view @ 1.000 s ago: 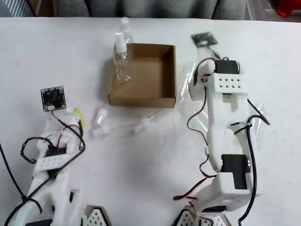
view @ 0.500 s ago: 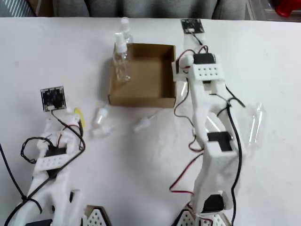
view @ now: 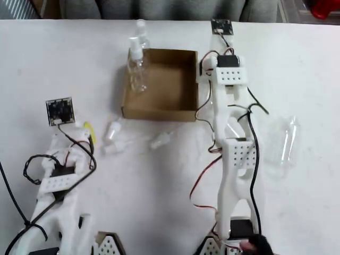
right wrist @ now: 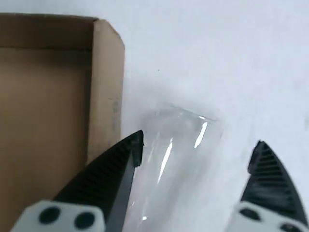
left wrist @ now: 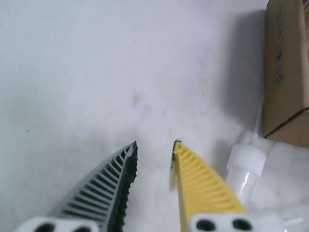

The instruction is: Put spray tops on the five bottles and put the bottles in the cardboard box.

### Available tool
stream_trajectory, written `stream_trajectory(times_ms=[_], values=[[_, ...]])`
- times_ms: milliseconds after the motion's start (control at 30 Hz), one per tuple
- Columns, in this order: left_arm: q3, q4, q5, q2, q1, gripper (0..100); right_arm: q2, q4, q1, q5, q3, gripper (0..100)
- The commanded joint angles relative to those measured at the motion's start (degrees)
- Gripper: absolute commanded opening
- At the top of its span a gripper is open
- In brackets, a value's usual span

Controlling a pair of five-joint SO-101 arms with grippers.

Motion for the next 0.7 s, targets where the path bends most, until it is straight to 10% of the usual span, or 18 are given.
stream_trajectory(times_ms=[0, 233, 667], values=[[-0.3, -0.2, -0.7, -1.5, 0.5, 12, 1.5, 0.5, 0.0, -0.5, -5.1, 23.0], [-0.3, -0.2, -0.7, -1.5, 0.5, 12, 3.3, 0.5, 1.2, -0.5, -6.2, 0.7], [-0.3, -0.2, -0.7, -1.5, 0.5, 12, -3.5, 14.7, 8.4, -0.5, -20.5, 1.5]])
